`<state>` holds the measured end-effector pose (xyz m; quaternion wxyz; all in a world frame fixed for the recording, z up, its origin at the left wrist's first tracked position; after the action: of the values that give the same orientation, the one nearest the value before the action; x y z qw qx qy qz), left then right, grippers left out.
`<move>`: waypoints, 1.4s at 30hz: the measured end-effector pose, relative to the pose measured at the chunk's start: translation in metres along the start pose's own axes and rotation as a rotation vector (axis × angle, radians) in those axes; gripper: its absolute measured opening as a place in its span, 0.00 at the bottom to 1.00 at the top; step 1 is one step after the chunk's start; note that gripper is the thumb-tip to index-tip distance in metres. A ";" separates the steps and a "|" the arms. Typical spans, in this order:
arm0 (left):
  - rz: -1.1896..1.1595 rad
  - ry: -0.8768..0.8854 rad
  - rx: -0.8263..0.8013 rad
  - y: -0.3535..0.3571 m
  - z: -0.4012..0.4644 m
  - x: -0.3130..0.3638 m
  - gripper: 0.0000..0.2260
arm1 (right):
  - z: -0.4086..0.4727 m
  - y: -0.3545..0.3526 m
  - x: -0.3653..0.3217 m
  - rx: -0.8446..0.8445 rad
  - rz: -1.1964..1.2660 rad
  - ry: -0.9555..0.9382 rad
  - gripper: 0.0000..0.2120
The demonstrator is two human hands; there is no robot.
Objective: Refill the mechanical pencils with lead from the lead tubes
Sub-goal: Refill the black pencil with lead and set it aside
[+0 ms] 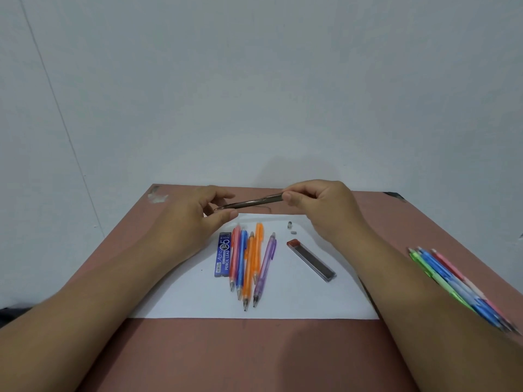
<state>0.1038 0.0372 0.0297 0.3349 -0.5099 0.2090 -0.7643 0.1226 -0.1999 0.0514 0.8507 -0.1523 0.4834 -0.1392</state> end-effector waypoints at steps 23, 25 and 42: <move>0.022 -0.054 -0.013 -0.003 -0.005 0.001 0.01 | 0.006 -0.014 0.063 -0.148 -0.389 0.141 0.07; 0.023 -0.070 -0.017 -0.003 -0.004 -0.001 0.01 | 0.006 -0.012 0.064 -0.175 -0.416 0.131 0.07; -0.108 -0.282 0.120 -0.030 0.004 -0.038 0.04 | -0.040 0.091 -0.034 -0.659 -0.351 -0.050 0.39</move>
<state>0.1076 0.0853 0.0270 0.3491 -0.6015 0.0860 -0.7134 0.0790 -0.1087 0.0225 0.7308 -0.5020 0.4478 -0.1159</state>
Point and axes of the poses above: each hand's wrist, its own z-axis towards the middle knuckle, its own y-axis out of the palm, x = y × z, the point moved 10 cm from there along z, towards the middle knuckle, and after that the axes turned 8 degrees about -y, right-handed, at the moved point
